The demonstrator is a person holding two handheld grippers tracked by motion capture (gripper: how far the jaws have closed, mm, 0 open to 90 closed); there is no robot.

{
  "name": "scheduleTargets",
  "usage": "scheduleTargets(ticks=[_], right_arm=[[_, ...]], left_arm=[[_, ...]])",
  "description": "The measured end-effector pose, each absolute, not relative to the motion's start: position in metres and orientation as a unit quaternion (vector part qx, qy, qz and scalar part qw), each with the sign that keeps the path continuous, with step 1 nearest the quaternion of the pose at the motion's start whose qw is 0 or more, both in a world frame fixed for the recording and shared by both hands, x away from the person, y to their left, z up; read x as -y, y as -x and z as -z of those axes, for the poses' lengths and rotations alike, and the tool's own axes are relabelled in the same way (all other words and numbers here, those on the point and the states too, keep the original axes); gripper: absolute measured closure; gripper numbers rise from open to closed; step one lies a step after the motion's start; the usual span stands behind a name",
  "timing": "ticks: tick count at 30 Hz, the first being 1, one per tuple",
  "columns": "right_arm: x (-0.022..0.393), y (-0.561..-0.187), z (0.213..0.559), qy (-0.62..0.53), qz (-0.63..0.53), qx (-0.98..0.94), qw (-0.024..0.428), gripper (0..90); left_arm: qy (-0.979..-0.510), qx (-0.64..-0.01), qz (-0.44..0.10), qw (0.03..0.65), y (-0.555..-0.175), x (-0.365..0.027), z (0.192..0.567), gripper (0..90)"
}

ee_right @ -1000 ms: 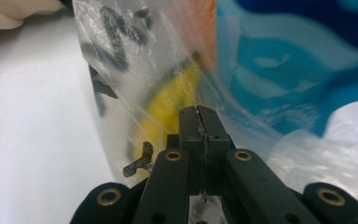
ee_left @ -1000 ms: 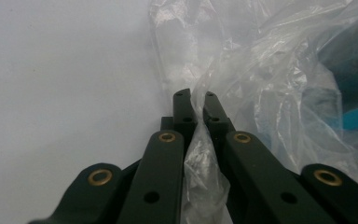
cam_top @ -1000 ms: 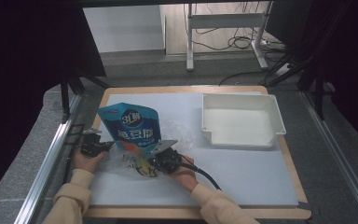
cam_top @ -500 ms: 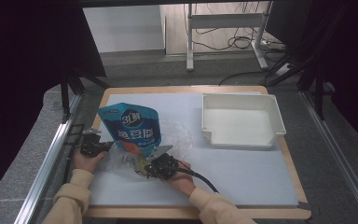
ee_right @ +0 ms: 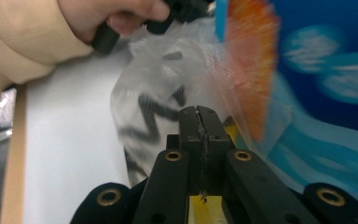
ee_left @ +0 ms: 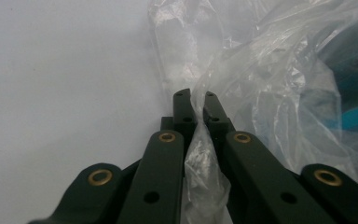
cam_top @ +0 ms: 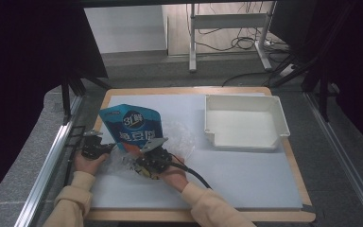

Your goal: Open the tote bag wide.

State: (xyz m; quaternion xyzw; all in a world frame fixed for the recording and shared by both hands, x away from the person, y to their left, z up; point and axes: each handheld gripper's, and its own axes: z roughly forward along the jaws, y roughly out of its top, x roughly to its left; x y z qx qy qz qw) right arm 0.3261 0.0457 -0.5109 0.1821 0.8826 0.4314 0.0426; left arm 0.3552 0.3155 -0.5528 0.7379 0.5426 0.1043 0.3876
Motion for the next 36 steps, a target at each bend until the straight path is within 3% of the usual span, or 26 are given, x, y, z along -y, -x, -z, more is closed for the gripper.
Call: scheduleTargets(ticks=[11, 23, 27, 36], right_arm=[[-0.054, -0.307, 0.537, -0.146, -0.385, -0.911, 0.016, 89.1], [-0.050, -0.321, 0.495, -0.170, -0.458, -0.870, 0.061, 89.1], [-0.070, -0.327, 0.509, -0.174, -0.438, -0.879, 0.078, 89.1], [-0.087, -0.321, 0.542, -0.164, -0.391, -0.905, 0.031, 89.1]], left_arm=[[-0.738, -0.543, -0.104, 0.387, -0.355, -0.315, 0.553, 88.0], [-0.738, -0.543, -0.103, 0.388, -0.355, -0.316, 0.553, 87.9], [-0.738, -0.543, -0.104, 0.387, -0.355, -0.315, 0.553, 87.9], [-0.739, -0.542, -0.103, 0.388, -0.355, -0.316, 0.553, 87.9]])
